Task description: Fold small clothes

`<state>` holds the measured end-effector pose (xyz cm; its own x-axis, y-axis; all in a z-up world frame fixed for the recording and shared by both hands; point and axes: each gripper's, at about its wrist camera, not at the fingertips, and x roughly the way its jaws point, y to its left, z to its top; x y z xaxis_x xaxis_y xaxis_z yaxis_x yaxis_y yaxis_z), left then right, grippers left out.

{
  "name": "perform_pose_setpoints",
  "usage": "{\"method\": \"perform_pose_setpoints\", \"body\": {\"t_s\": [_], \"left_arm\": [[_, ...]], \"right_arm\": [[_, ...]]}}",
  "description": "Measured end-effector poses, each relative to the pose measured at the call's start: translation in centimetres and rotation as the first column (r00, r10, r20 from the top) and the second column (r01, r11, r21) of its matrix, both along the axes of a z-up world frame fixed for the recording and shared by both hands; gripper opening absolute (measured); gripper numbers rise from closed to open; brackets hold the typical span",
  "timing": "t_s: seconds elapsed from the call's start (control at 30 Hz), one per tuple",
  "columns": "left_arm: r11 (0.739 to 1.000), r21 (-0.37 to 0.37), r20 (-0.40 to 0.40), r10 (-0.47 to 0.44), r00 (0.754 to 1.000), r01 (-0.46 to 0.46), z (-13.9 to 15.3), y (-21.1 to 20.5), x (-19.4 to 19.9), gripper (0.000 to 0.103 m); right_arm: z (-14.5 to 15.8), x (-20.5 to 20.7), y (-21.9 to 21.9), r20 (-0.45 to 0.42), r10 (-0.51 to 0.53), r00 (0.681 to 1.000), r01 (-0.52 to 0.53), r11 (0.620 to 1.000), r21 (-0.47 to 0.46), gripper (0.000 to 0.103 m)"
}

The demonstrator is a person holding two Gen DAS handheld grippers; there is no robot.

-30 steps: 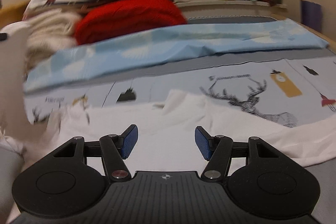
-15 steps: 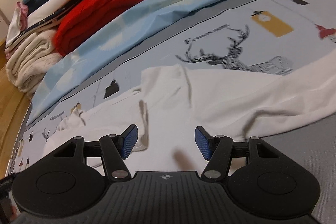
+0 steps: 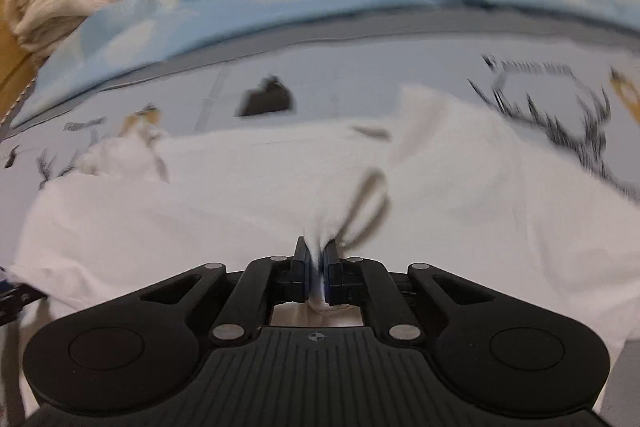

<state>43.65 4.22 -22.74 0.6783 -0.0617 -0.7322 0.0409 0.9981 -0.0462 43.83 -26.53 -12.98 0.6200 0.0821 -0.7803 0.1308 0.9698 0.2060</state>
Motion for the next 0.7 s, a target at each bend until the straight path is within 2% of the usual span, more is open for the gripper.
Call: {"method": "perform_pose_setpoints", "body": {"t_s": [0.03,0.07,0.1,0.17,0.23,0.3,0.33,0.4,0.43,0.5,0.63,0.7], "left_arm": [[1.0,-0.015,0.003,0.0,1.0,0.0,0.1,0.3,0.0,0.05],[1.0,-0.013,0.007,0.014,1.0,-0.014,0.2,0.6,0.0,0.028],[1.0,-0.01,-0.001,0.018,1.0,-0.018,0.4,0.8,0.1,0.028],[0.998,-0.038,-0.018,0.04,0.999,-0.041,0.6,1.8,-0.1,0.027],[0.999,-0.036,-0.032,0.039,0.999,-0.04,0.7,2.4,-0.4,0.028],[0.999,-0.023,-0.031,0.024,0.999,-0.025,0.8,2.3,-0.8,0.029],[1.0,-0.005,-0.031,0.017,0.999,-0.017,0.8,2.1,-0.9,0.03],[1.0,0.023,-0.027,0.006,1.0,-0.005,0.9,1.7,-1.1,0.036],[1.0,0.028,-0.026,0.002,1.0,-0.002,1.0,1.6,-1.2,0.037],[1.0,0.017,-0.022,-0.007,1.0,0.007,1.3,1.8,-1.5,0.039],[0.998,-0.036,-0.018,-0.043,0.999,0.043,2.4,2.7,-2.2,0.039],[0.997,-0.061,0.008,-0.057,0.998,0.057,3.2,3.1,-2.6,0.047]], "right_arm": [[1.4,-0.2,0.4,0.042,0.021,0.999,-0.02,1.0,-0.011,0.005],[3.2,-0.6,0.4,0.092,0.033,0.995,-0.032,0.999,-0.017,0.005],[4.9,-1.1,0.1,0.139,0.034,0.99,-0.033,0.999,-0.006,0.005],[7.3,-2.2,-1.8,0.2,0.003,0.98,-0.01,0.999,0.035,0.005],[7.6,-3.1,-4.6,0.219,-0.041,0.975,0.031,0.998,0.05,0.005],[5.4,-3.0,-7.0,0.157,-0.091,0.983,0.081,0.994,0.07,0.005],[3.1,-2.6,-8.1,0.083,-0.09,0.992,0.082,0.992,0.095,0.005],[-1.2,-2.2,-8.8,-0.035,-0.103,0.994,0.105,0.991,0.087,0.005],[-2.8,-2.3,-8.6,-0.049,-0.096,0.994,0.1,0.992,0.076,0.006],[-2.9,-3.1,-8.2,0.02,-0.096,0.995,0.095,0.994,0.058,0.006],[-1.6,-3.4,-8.7,0.031,-0.09,0.995,0.087,0.994,0.068,0.006],[-0.4,-4.1,-9.0,0.064,-0.069,0.996,0.064,0.995,0.07,0.007]]}}
